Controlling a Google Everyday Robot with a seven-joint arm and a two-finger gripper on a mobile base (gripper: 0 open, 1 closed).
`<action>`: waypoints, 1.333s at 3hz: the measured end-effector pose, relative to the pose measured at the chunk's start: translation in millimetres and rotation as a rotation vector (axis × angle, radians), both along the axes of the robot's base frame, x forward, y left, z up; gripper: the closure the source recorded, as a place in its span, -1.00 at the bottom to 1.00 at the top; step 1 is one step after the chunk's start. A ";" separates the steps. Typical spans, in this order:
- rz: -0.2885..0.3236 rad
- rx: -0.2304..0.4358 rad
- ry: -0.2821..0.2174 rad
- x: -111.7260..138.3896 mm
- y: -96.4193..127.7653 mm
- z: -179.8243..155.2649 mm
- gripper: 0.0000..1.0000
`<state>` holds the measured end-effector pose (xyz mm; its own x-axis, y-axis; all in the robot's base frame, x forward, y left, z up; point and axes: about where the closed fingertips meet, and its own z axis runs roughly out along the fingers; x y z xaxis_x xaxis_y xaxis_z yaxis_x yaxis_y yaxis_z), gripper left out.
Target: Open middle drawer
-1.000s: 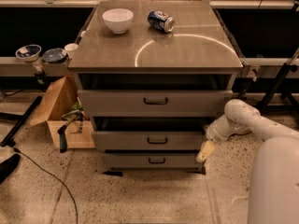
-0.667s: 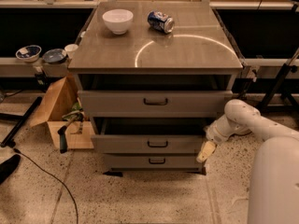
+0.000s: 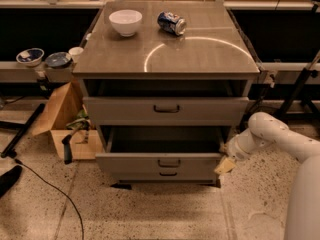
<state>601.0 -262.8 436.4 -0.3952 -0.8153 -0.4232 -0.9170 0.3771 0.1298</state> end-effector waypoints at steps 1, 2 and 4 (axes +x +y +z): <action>0.000 0.000 0.000 -0.8 -0.1 2.9 0.25; 0.027 -0.009 0.003 -30.4 -7.5 15.5 0.73; 0.042 -0.043 0.012 -72.2 -21.1 39.1 0.48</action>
Offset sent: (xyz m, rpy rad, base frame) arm -0.0847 -0.0249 0.0452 -0.0309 0.0001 0.0763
